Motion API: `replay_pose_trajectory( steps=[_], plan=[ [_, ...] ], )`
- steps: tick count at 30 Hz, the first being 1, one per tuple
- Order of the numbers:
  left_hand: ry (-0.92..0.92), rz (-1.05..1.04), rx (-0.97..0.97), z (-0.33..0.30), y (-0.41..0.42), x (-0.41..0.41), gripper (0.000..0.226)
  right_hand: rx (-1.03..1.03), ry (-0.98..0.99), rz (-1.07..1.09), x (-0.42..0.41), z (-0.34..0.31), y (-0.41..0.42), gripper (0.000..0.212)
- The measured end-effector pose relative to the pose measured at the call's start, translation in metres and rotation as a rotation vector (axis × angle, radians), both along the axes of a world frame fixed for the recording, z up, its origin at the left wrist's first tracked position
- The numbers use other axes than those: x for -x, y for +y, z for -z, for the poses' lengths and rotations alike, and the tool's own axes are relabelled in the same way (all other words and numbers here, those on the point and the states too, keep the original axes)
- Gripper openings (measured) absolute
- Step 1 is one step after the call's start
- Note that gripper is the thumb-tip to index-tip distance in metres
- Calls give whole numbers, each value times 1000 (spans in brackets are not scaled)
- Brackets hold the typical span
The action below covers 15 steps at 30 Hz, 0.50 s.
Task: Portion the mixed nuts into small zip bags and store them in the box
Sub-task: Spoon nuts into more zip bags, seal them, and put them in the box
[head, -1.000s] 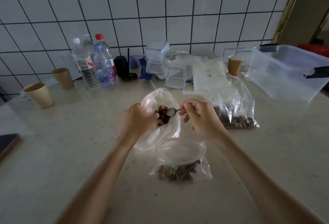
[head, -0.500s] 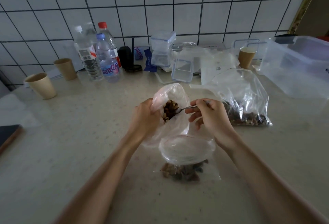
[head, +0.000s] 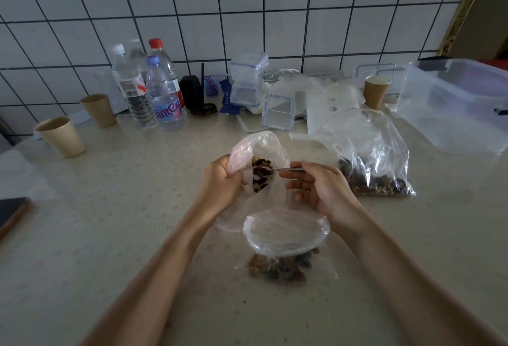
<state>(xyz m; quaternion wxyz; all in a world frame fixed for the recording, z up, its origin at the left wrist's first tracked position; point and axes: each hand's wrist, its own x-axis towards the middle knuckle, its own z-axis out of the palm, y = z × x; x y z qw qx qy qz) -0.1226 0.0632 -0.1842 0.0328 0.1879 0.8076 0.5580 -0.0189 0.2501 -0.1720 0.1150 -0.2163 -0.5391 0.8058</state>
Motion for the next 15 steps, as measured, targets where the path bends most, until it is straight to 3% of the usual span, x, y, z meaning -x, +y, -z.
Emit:
replay_pose_trajectory(
  steps=[7, 12, 15],
  plan=[
    [-53, -77, -12, -7, -3, 3, 13, -119, 50, 21, -9, -9, 2, 28],
    [24, -98, 64, -20, -9, 5, 55, -105, 80, -2, -15, -28, 0, 27],
    [92, -87, 105, -27, -16, 1, 57, -98, 128, -17, -24, -41, 2, 27]
  ],
)
